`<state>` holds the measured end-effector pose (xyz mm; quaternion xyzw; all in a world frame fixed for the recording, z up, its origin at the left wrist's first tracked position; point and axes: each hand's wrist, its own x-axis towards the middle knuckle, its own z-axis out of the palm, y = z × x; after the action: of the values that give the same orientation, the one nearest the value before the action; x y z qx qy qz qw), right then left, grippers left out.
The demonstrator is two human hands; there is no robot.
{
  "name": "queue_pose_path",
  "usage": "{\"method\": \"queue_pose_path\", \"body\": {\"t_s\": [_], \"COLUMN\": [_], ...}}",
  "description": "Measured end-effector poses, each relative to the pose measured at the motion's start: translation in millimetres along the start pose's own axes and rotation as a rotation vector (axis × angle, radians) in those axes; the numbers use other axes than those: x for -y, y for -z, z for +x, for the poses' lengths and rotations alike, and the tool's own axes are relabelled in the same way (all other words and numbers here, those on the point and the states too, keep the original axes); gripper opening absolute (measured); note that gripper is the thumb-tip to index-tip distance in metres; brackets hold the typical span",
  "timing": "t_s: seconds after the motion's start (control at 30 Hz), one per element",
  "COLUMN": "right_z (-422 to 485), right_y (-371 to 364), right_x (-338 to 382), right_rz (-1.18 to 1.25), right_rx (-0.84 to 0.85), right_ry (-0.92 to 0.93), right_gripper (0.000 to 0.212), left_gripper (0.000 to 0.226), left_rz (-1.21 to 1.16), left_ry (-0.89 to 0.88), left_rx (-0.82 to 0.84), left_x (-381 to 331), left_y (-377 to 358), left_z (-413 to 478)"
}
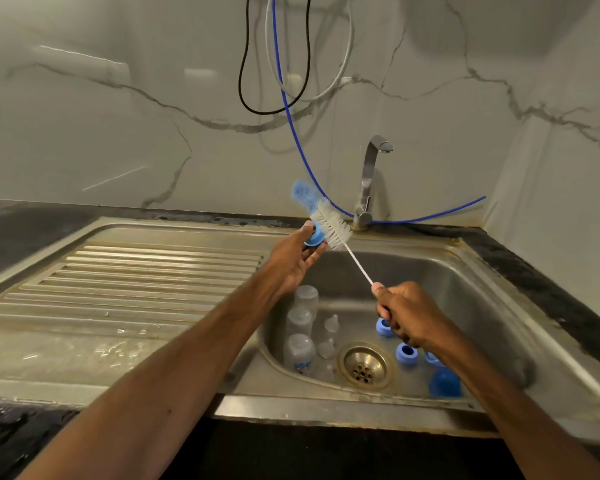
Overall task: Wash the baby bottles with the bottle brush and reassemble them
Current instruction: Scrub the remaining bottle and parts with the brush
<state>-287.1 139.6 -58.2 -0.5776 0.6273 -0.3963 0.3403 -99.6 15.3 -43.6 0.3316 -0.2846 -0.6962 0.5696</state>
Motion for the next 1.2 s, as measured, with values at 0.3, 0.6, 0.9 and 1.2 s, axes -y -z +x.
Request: {"method": "queue_pose_path", "body": {"t_s": [0.3,0.6,0.9,1.2], "right_z": [4.3,4.8,2.2,2.2], "right_y": [-4.0,0.5,1.1,4.0], "right_x": [8.6,6.2,1.7,3.1], "right_rz": [0.092,0.071,0.025,-0.006], "right_rx": [-0.047,-0.057,-0.032,-0.071], "right_ry": [-0.045,-0.068,-0.06,-0.051], "right_gripper": [0.055,0.056,0.055,0.056], "left_gripper": [0.025,0.034,0.034,0.037], "left_rz": [0.184,0.342,0.433,0.449], "left_ry": [-0.037,-0.05,-0.04,-0.062], "left_rx": [0.244,0.243,0.295,0.24], "left_x": [12.7,12.1,9.5,15.5], "left_y": [-15.2,-10.8,-2.0,0.1], "left_z": [-9.5,-6.7,-3.0,13.9]}}
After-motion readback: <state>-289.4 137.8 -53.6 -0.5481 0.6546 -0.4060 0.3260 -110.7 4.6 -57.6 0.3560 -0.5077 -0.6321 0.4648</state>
